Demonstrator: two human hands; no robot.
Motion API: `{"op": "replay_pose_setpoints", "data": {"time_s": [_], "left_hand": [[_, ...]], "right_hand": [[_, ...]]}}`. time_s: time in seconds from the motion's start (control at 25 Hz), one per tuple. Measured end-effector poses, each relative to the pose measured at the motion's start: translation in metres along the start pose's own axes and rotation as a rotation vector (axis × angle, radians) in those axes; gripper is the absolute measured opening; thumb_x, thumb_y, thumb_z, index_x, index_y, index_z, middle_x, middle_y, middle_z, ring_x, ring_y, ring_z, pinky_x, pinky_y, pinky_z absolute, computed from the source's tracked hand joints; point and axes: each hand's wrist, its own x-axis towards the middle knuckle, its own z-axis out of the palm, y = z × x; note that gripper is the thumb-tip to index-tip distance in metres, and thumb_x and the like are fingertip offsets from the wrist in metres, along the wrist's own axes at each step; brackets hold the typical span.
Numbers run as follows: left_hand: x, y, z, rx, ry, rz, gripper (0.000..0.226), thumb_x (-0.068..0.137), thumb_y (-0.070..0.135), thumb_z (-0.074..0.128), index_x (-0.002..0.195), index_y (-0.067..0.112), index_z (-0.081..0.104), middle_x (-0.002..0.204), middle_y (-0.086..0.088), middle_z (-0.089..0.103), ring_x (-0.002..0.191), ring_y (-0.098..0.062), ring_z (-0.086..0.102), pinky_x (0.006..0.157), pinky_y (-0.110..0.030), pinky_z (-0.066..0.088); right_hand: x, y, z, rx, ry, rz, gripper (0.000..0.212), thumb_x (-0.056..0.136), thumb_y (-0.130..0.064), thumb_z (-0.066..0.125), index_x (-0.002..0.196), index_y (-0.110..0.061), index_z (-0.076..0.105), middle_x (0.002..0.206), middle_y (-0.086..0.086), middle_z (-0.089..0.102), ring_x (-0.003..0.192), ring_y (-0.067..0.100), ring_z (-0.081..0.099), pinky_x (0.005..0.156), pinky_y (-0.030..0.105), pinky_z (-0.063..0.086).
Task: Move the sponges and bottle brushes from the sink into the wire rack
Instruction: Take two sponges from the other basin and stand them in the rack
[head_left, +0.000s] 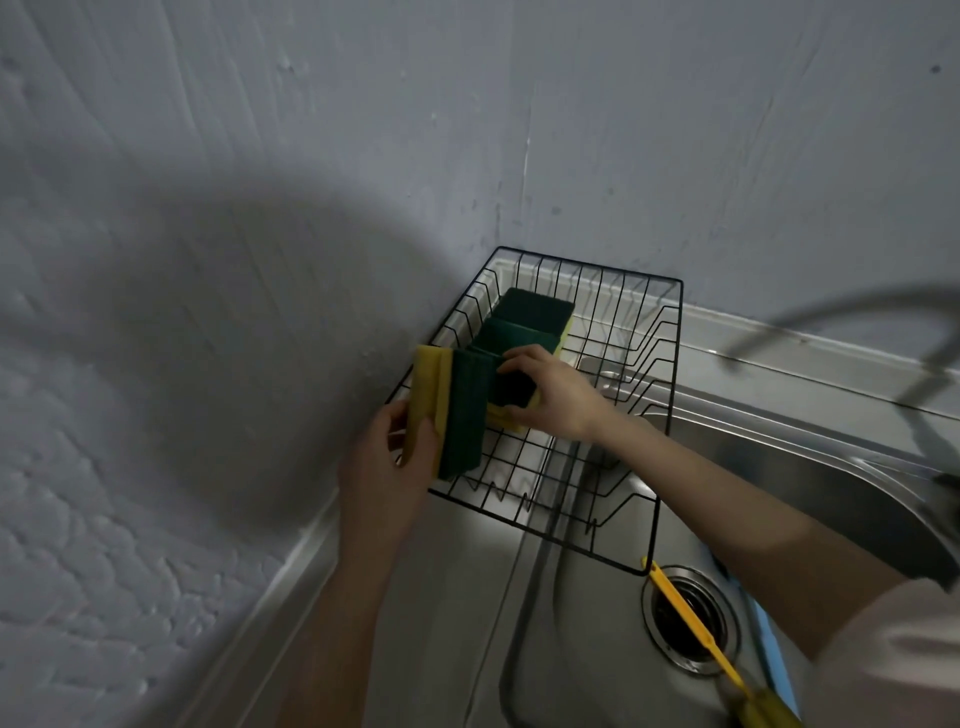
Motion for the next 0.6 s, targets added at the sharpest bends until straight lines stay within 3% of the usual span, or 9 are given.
{"op": "replay_pose_setpoints", "data": {"time_s": [0.36, 0.6], "left_hand": [[0.0, 0.0, 0.0, -0.021, -0.014, 0.0, 0.029, 0.089, 0.019, 0.048, 0.116, 0.012, 0.053, 0.1, 0.005, 0.054, 0.093, -0.011, 0.051, 0.073, -0.023, 0.041], [0.0, 0.0, 0.002, -0.028, -0.01, -0.004, 0.028, 0.09, 0.018, 0.047, 0.116, 0.01, 0.052, 0.101, 0.004, 0.054, 0.094, -0.013, 0.052, 0.077, -0.028, 0.042]], "right_hand": [[-0.002, 0.013, 0.01, -0.081, 0.004, 0.01, 0.05, 0.083, -0.026, 0.058, 0.129, -0.011, 0.044, 0.142, 0.005, 0.041, 0.122, 0.025, 0.049, 0.101, 0.038, 0.043], [-0.002, 0.011, 0.015, -0.118, 0.0, 0.034, 0.054, 0.084, -0.029, 0.057, 0.134, -0.016, 0.04, 0.146, 0.003, 0.037, 0.131, 0.022, 0.039, 0.11, 0.044, 0.032]]}}
